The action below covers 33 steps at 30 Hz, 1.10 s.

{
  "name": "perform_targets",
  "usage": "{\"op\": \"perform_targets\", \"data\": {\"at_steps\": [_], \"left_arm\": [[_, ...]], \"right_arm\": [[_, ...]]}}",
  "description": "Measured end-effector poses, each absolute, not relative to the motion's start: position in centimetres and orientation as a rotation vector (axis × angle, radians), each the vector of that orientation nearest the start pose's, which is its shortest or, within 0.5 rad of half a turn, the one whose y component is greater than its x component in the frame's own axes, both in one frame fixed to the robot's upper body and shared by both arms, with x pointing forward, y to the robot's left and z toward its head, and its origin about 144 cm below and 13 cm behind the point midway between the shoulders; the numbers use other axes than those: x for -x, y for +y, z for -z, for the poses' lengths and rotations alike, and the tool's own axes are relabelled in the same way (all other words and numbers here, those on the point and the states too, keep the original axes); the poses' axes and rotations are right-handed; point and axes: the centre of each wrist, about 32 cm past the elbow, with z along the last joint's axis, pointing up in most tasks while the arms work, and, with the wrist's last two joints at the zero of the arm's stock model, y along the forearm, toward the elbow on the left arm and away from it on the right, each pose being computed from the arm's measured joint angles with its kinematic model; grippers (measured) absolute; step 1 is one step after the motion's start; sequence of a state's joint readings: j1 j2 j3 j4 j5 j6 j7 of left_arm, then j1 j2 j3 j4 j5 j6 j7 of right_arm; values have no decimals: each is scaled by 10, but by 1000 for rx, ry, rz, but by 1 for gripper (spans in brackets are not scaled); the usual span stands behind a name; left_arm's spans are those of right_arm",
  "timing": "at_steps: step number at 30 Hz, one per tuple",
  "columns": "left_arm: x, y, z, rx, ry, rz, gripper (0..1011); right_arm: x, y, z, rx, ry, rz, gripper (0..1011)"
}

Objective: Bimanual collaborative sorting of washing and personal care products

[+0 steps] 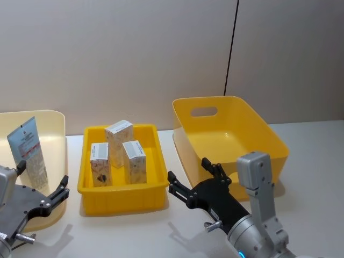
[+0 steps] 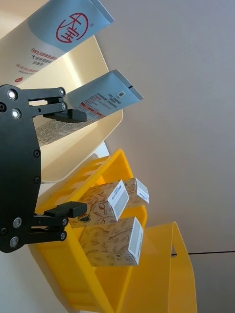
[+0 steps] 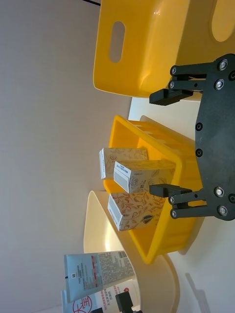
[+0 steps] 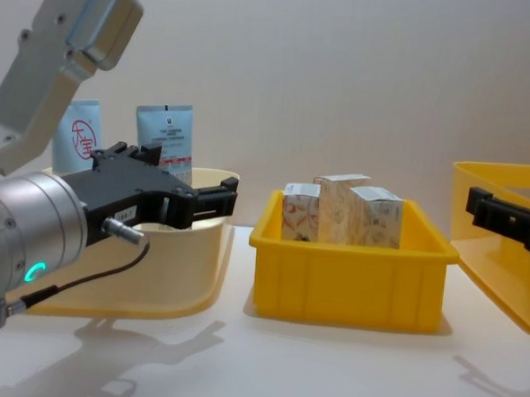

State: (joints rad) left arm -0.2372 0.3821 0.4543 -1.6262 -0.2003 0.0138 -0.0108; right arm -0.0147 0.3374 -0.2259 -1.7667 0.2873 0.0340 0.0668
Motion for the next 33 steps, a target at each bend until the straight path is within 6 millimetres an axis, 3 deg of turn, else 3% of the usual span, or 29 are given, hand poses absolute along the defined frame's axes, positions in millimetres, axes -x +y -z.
{"op": "perform_targets", "data": {"at_steps": [33], "left_arm": [[-492,198,-1204,-61,-268,-1124,1003]], "right_arm": [[-443,-237,-1189,-26,-75,1229,1001]]}}
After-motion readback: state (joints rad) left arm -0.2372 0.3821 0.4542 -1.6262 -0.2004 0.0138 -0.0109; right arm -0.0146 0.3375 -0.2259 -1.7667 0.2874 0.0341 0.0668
